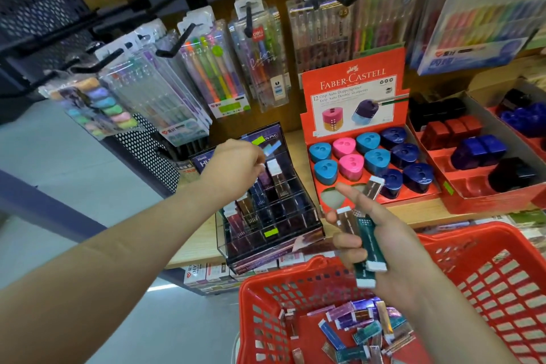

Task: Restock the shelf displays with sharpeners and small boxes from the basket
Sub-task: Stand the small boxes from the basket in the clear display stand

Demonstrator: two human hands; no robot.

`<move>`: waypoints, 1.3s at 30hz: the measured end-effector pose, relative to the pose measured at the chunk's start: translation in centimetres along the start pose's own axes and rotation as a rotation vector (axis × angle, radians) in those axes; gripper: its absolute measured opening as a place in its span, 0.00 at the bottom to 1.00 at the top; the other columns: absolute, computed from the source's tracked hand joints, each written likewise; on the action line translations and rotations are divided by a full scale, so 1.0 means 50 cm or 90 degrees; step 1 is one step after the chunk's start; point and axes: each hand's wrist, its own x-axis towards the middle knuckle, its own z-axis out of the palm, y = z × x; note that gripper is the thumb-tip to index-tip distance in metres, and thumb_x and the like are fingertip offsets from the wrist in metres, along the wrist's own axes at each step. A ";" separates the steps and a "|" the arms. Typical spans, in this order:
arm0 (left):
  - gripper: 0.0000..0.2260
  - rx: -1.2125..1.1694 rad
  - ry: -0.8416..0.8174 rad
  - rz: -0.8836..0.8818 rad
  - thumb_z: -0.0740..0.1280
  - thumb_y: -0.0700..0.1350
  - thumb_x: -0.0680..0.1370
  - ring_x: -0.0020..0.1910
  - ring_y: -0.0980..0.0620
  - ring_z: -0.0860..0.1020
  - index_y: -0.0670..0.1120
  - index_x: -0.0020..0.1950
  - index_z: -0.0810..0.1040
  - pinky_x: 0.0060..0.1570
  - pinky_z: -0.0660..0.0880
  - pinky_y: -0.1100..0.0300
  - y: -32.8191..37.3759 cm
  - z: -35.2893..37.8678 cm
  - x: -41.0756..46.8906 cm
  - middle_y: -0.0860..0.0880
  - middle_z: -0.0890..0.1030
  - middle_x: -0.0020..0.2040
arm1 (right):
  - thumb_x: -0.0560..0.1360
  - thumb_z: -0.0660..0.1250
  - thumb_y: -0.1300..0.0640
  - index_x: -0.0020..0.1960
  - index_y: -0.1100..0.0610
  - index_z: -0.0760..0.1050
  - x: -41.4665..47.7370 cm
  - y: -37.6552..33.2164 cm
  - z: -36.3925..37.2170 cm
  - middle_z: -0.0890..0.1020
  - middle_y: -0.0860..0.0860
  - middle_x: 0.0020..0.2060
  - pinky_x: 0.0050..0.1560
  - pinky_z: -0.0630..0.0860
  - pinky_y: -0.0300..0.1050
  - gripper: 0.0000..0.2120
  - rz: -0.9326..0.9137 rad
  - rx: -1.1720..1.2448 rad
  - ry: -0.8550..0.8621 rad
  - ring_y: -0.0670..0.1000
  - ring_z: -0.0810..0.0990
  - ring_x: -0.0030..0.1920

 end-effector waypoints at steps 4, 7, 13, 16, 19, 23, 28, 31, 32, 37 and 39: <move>0.06 0.075 -0.033 0.001 0.65 0.47 0.79 0.46 0.43 0.79 0.46 0.52 0.78 0.47 0.77 0.52 0.001 0.019 0.013 0.46 0.81 0.45 | 0.81 0.60 0.54 0.63 0.52 0.77 -0.003 0.002 -0.001 0.78 0.56 0.37 0.20 0.61 0.36 0.13 -0.016 -0.099 -0.030 0.47 0.64 0.24; 0.05 0.142 -0.044 0.015 0.64 0.45 0.79 0.41 0.43 0.78 0.45 0.49 0.78 0.41 0.78 0.51 0.003 0.024 0.020 0.45 0.80 0.41 | 0.82 0.59 0.54 0.63 0.55 0.74 -0.005 0.003 0.000 0.78 0.57 0.38 0.20 0.61 0.36 0.12 -0.022 -0.157 -0.048 0.48 0.64 0.24; 0.05 0.169 -0.052 -0.002 0.67 0.45 0.77 0.39 0.42 0.79 0.44 0.48 0.80 0.40 0.79 0.51 0.012 0.010 0.027 0.45 0.81 0.39 | 0.82 0.59 0.55 0.60 0.60 0.75 -0.010 0.004 0.005 0.79 0.58 0.37 0.21 0.61 0.36 0.12 -0.005 -0.227 -0.072 0.48 0.64 0.23; 0.07 0.073 -0.034 -0.022 0.67 0.45 0.78 0.43 0.47 0.80 0.46 0.51 0.83 0.44 0.79 0.54 0.022 -0.028 0.016 0.47 0.83 0.45 | 0.82 0.59 0.55 0.58 0.60 0.75 -0.011 0.005 0.005 0.79 0.57 0.36 0.21 0.60 0.35 0.12 0.015 -0.254 -0.092 0.48 0.63 0.23; 0.07 -0.368 -0.122 -0.047 0.68 0.45 0.78 0.38 0.54 0.81 0.44 0.50 0.84 0.42 0.80 0.60 0.063 -0.087 -0.009 0.49 0.85 0.43 | 0.82 0.59 0.55 0.57 0.59 0.75 -0.016 0.004 0.005 0.78 0.57 0.36 0.21 0.60 0.35 0.11 0.030 -0.298 -0.115 0.48 0.64 0.23; 0.09 -0.596 -0.318 0.035 0.69 0.46 0.76 0.38 0.55 0.81 0.45 0.53 0.83 0.41 0.80 0.61 0.114 -0.125 -0.040 0.46 0.84 0.47 | 0.82 0.59 0.54 0.57 0.59 0.75 -0.024 0.006 0.014 0.78 0.56 0.36 0.23 0.59 0.36 0.11 0.040 -0.348 -0.138 0.48 0.64 0.24; 0.04 -0.575 -0.296 0.045 0.71 0.40 0.75 0.33 0.56 0.80 0.42 0.48 0.84 0.38 0.79 0.63 0.116 -0.130 -0.047 0.47 0.83 0.36 | 0.81 0.60 0.53 0.57 0.57 0.77 -0.027 0.017 0.022 0.77 0.55 0.36 0.22 0.59 0.36 0.11 0.016 -0.349 -0.138 0.47 0.65 0.24; 0.03 -0.591 -0.311 0.022 0.69 0.39 0.76 0.30 0.55 0.78 0.43 0.47 0.82 0.32 0.77 0.65 0.093 -0.131 -0.048 0.47 0.80 0.32 | 0.80 0.61 0.49 0.58 0.56 0.78 -0.027 0.019 0.024 0.76 0.55 0.36 0.22 0.61 0.36 0.15 -0.019 -0.297 -0.122 0.47 0.65 0.24; 0.03 -0.625 -0.315 -0.004 0.68 0.39 0.76 0.30 0.54 0.79 0.42 0.48 0.81 0.31 0.77 0.65 0.085 -0.131 -0.049 0.46 0.81 0.33 | 0.80 0.60 0.48 0.58 0.56 0.79 -0.026 0.020 0.026 0.76 0.55 0.36 0.21 0.61 0.36 0.16 -0.028 -0.270 -0.115 0.47 0.65 0.24; 0.09 -0.817 -0.341 -0.126 0.70 0.43 0.73 0.39 0.48 0.84 0.39 0.49 0.82 0.35 0.80 0.65 0.066 -0.130 -0.054 0.38 0.84 0.43 | 0.79 0.62 0.52 0.55 0.46 0.81 -0.022 0.026 0.037 0.75 0.53 0.33 0.21 0.63 0.37 0.10 -0.095 -0.247 -0.105 0.47 0.65 0.23; 0.08 -0.796 -0.312 -0.119 0.72 0.40 0.71 0.38 0.49 0.84 0.38 0.48 0.82 0.35 0.80 0.65 0.068 -0.129 -0.054 0.39 0.84 0.40 | 0.78 0.65 0.55 0.58 0.44 0.80 -0.016 0.031 0.037 0.75 0.52 0.34 0.22 0.64 0.38 0.12 -0.134 -0.285 -0.088 0.47 0.66 0.24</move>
